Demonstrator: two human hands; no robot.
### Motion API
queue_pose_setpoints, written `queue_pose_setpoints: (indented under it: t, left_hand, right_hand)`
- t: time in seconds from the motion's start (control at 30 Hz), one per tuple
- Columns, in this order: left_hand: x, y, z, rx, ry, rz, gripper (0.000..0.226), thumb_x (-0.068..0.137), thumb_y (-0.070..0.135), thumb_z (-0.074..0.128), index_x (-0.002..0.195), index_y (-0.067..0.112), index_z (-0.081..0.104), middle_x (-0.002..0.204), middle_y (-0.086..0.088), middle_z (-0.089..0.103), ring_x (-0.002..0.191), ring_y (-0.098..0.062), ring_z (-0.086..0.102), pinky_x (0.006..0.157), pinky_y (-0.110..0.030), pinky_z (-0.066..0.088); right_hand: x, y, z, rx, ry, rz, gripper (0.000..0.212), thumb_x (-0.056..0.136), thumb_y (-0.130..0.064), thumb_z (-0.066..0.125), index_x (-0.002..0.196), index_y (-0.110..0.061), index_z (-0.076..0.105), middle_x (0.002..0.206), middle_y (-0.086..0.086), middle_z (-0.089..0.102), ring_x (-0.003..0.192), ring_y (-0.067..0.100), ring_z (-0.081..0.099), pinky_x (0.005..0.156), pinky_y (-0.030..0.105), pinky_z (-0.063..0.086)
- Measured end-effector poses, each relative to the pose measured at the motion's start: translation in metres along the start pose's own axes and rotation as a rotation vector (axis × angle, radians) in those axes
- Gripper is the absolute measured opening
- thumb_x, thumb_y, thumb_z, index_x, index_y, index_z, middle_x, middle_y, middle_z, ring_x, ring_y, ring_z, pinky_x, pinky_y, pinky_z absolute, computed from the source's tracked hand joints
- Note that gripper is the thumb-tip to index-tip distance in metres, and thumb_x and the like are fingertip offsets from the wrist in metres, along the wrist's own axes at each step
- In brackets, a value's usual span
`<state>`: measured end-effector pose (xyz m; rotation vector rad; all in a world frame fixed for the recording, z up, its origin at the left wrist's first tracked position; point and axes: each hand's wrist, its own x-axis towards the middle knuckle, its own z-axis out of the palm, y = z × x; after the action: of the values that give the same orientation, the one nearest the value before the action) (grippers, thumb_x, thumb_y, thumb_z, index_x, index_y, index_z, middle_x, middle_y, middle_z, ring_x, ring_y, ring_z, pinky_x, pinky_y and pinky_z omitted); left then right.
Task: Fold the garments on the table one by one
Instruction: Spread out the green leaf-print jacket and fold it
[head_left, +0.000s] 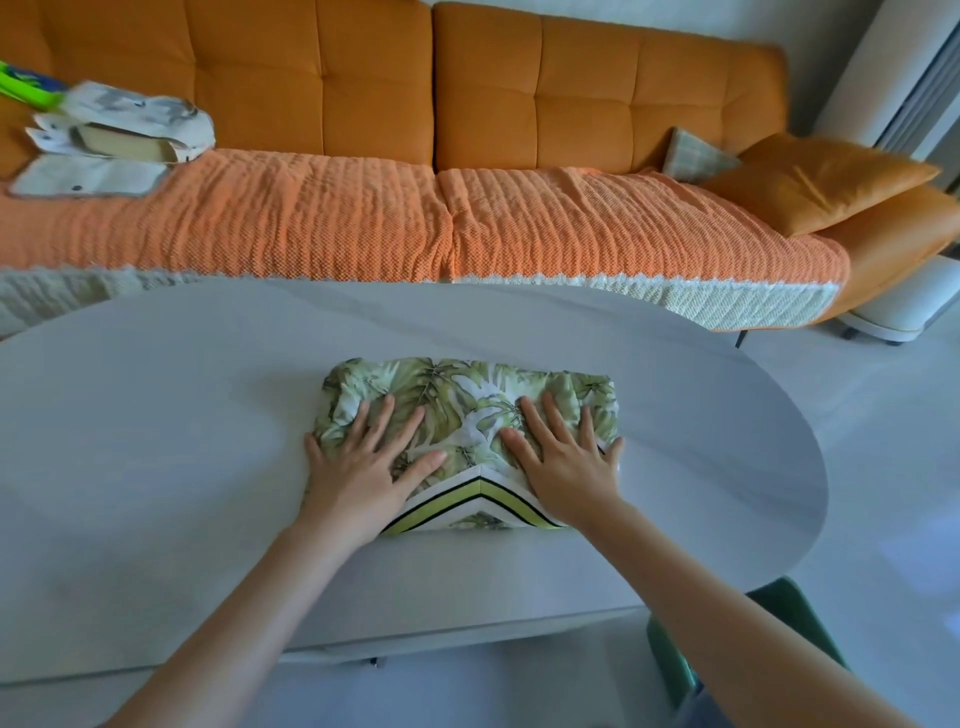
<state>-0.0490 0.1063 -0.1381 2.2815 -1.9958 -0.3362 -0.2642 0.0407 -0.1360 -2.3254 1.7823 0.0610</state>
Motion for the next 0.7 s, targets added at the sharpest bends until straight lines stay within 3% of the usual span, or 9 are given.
queue_pose_setpoints:
  t: [0.2, 0.27, 0.33, 0.37, 0.4, 0.47, 0.53, 0.6, 0.7]
  left_hand:
    - [0.003, -0.001, -0.001, -0.027, -0.062, 0.001, 0.075, 0.068, 0.083, -0.016, 0.137, 0.054, -0.015, 0.148, 0.019, -0.026, 0.142, -0.009, -0.02, 0.11, -0.06, -0.007]
    - [-0.001, -0.002, -0.005, -0.166, 0.027, -0.005, 0.07, 0.082, 0.077, 0.005, 0.144, 0.047, 0.015, 0.156, 0.014, -0.004, 0.145, -0.014, -0.006, 0.113, -0.055, -0.002]
    - [-0.005, -0.007, -0.014, -0.421, 0.267, -0.094, 0.053, 0.088, 0.059, 0.043, 0.134, 0.032, 0.048, 0.152, -0.005, 0.021, 0.14, -0.025, 0.012, 0.113, -0.047, 0.011]
    - [-0.005, -0.013, -0.019, -0.522, 0.366, -0.186, 0.048, 0.087, 0.046, 0.056, 0.129, 0.025, 0.053, 0.147, -0.013, 0.026, 0.137, -0.029, 0.018, 0.111, -0.043, 0.016]
    - [-0.005, -0.02, -0.024, -0.584, 0.39, -0.287, 0.052, 0.084, 0.039, 0.063, 0.131, 0.02, 0.05, 0.145, -0.018, 0.027, 0.135, -0.031, 0.022, 0.11, -0.041, 0.02]
    - [-0.006, -0.03, -0.038, -0.671, 0.247, -0.449, 0.076, 0.081, 0.042, 0.067, 0.143, 0.014, 0.032, 0.146, -0.02, 0.026, 0.134, -0.034, 0.027, 0.109, -0.041, 0.027]
    - [-0.001, -0.035, -0.047, -0.749, 0.101, -0.529, 0.095, 0.079, 0.049, 0.068, 0.148, 0.009, 0.016, 0.15, -0.018, 0.026, 0.135, -0.034, 0.031, 0.107, -0.041, 0.03]
    - [0.005, -0.034, -0.049, -0.887, 0.021, -0.564, 0.106, 0.07, 0.053, 0.073, 0.147, 0.005, 0.018, 0.15, -0.017, 0.028, 0.134, -0.034, 0.033, 0.107, -0.041, 0.031]
    - [0.009, -0.029, -0.047, -0.976, 0.106, -0.525, 0.093, 0.073, 0.042, 0.075, 0.144, 0.01, 0.024, 0.145, -0.014, 0.037, 0.126, -0.034, 0.043, 0.104, -0.044, 0.037]
  right_hand:
    - [-0.001, -0.002, -0.004, -0.009, -0.029, -0.004, 0.06, 0.093, -0.063, 0.009, 0.146, -0.044, -0.012, 0.155, -0.013, -0.02, 0.143, 0.031, -0.016, 0.108, 0.066, -0.002]
    - [0.0, -0.001, -0.008, 0.079, -0.012, -0.02, 0.057, 0.095, -0.06, 0.017, 0.146, -0.046, -0.005, 0.155, -0.009, -0.022, 0.143, 0.03, -0.018, 0.108, 0.065, -0.005]
    - [-0.001, 0.004, -0.021, 0.343, 0.104, 0.061, 0.063, 0.093, -0.057, 0.036, 0.147, -0.043, 0.006, 0.156, -0.002, -0.02, 0.144, 0.029, -0.015, 0.112, 0.059, -0.002]
    - [0.0, 0.011, -0.029, 0.483, 0.172, 0.149, 0.068, 0.091, -0.053, 0.046, 0.148, -0.04, 0.011, 0.157, 0.003, -0.014, 0.144, 0.031, -0.009, 0.114, 0.056, 0.005]
    - [0.003, 0.02, -0.035, 0.605, 0.195, 0.256, 0.075, 0.088, -0.05, 0.055, 0.149, -0.035, 0.014, 0.157, 0.007, -0.007, 0.143, 0.034, -0.001, 0.114, 0.054, 0.013]
    - [0.004, 0.037, -0.047, 0.778, 0.119, 0.41, 0.092, 0.078, -0.051, 0.067, 0.149, -0.029, 0.013, 0.153, 0.012, 0.012, 0.137, 0.037, 0.018, 0.109, 0.052, 0.029]
    - [0.002, 0.045, -0.052, 0.902, 0.011, 0.445, 0.103, 0.073, -0.049, 0.073, 0.149, -0.024, 0.009, 0.149, 0.013, 0.027, 0.127, 0.033, 0.038, 0.092, 0.044, 0.047]
    - [-0.002, 0.038, -0.056, 0.97, -0.046, 0.421, 0.1, 0.076, -0.038, 0.075, 0.149, -0.024, 0.008, 0.143, 0.014, 0.037, 0.109, 0.029, 0.051, 0.068, 0.033, 0.05]
    - [-0.005, 0.025, -0.058, 0.993, -0.006, 0.316, 0.091, 0.081, -0.022, 0.073, 0.149, -0.025, 0.013, 0.144, 0.014, 0.036, 0.107, 0.028, 0.053, 0.072, 0.032, 0.048]
